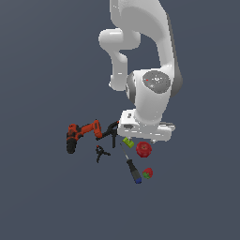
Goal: Pick up a designated object from a clutter of objects.
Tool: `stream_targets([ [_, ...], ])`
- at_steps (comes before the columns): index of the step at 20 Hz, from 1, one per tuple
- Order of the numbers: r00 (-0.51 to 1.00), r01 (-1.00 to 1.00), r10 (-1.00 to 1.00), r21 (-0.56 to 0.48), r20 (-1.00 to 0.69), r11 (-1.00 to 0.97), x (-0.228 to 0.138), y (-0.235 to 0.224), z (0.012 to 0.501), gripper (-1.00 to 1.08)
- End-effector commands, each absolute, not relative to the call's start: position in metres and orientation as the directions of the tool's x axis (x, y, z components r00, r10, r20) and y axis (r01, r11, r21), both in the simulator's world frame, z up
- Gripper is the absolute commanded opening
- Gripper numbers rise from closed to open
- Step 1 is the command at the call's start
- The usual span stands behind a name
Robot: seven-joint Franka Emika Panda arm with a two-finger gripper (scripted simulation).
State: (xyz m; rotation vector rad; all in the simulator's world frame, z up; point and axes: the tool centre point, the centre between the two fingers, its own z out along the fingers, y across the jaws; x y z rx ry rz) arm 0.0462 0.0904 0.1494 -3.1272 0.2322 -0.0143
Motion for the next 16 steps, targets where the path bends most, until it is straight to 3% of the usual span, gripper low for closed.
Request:
stream_targets([
  [1, 0.987, -0.161, -0.161, -0.005, 0.006, -0.987, 0.045, 0.101, 0.13, 1.0],
  [16, 0.984, -0.178, -0.178, 0.0, -0.001, -0.984, 0.039, 0.118, 0.092, 1.0],
])
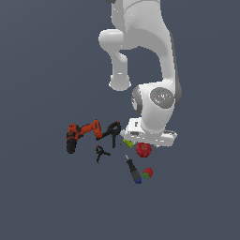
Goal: Pick up a designated object from a clutter of objects.
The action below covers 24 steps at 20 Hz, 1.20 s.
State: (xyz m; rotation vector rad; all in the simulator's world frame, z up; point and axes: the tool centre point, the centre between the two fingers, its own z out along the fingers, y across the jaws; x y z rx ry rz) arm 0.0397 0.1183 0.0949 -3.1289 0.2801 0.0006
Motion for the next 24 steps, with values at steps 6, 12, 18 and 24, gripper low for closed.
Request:
stream_targets([
  [6, 0.984, -0.179, -0.179, 0.0, -0.001, -0.984, 0.038, 0.118, 0.065, 1.0],
  [12, 0.984, -0.18, -0.18, 0.0, 0.0, -0.984, 0.039, 0.119, 0.047, 1.0],
  [18, 0.984, -0.18, -0.18, 0.0, 0.0, -0.984, 0.039, 0.119, 0.046, -1.0],
  [24, 0.984, -0.18, -0.18, 0.0, 0.0, -0.984, 0.039, 0.119, 0.046, -1.0],
])
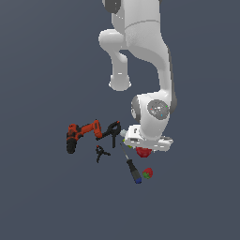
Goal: Pick up a designated object from a clutter of objects.
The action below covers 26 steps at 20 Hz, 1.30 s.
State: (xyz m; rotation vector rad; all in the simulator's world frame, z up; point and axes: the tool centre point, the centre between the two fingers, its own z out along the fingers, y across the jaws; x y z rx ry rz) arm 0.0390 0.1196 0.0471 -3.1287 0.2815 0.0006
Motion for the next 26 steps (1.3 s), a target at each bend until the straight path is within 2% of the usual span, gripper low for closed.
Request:
stream_targets([
  [1, 0.984, -0.179, -0.179, -0.001, 0.0, -0.984, 0.039, 0.119, 0.047, -1.0],
  [7, 0.984, -0.179, -0.179, -0.001, 0.0, -0.984, 0.039, 0.117, 0.057, -1.0],
  [13, 0.984, -0.179, -0.179, -0.001, 0.0, -0.984, 0.039, 0.109, 0.088, -1.0],
  [26, 0.984, -0.18, -0.18, -0.001, 0.0, -0.984, 0.04, 0.075, 0.221, -1.0],
])
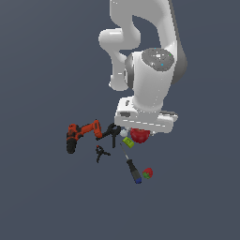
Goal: Pick up a designated object from a clutter of objects.
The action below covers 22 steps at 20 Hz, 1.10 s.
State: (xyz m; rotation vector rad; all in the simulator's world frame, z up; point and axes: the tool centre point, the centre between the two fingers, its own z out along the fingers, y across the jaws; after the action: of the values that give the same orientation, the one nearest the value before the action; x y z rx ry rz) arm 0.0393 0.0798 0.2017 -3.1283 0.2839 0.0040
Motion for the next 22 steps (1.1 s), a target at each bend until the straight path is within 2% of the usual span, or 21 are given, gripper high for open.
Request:
stream_targets([
  [1, 0.984, -0.18, -0.18, -0.001, 0.0, -0.984, 0.04, 0.073, 0.233, -1.0],
  [14, 0.984, -0.18, -0.18, -0.001, 0.0, -0.984, 0.044, 0.038, 0.373, -1.0],
  [22, 0.984, -0.18, -0.18, 0.0, 0.0, -0.984, 0.048, 0.025, 0.428, -1.0],
])
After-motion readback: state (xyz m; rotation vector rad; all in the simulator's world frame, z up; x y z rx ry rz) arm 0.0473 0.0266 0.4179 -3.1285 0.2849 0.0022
